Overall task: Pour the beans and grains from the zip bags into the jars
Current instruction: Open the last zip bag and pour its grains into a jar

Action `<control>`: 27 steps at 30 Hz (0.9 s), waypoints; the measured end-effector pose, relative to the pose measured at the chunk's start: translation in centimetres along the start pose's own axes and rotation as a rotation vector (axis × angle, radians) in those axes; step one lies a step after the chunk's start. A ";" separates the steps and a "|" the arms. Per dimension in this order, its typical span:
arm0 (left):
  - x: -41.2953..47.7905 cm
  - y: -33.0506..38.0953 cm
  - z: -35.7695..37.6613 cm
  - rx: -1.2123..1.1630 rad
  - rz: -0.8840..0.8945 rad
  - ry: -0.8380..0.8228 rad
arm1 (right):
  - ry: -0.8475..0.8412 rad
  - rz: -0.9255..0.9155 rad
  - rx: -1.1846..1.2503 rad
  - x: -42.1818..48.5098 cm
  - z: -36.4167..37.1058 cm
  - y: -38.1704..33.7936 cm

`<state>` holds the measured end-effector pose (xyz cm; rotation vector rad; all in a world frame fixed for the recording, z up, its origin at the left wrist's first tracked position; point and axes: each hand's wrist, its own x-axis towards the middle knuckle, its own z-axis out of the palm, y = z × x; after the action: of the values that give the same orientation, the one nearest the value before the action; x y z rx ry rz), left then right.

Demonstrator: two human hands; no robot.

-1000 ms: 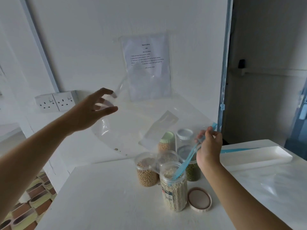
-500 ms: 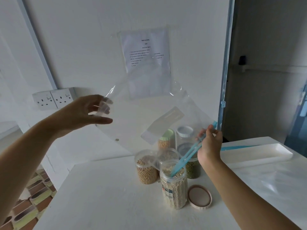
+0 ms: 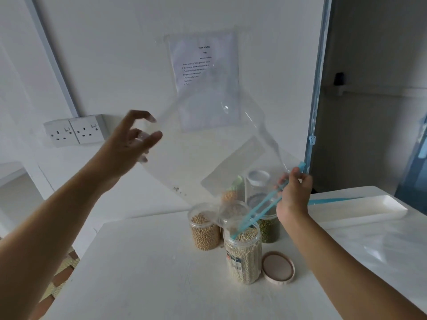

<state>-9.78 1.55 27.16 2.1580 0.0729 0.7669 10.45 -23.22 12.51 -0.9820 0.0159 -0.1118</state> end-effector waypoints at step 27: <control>0.1 0.3 -0.3 0.101 0.106 0.149 | -0.004 -0.044 -0.009 -0.5 0.6 -0.1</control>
<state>-9.88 1.58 27.61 2.2105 0.0768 1.0043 9.96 -22.73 12.90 -0.9916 -0.0088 -0.1503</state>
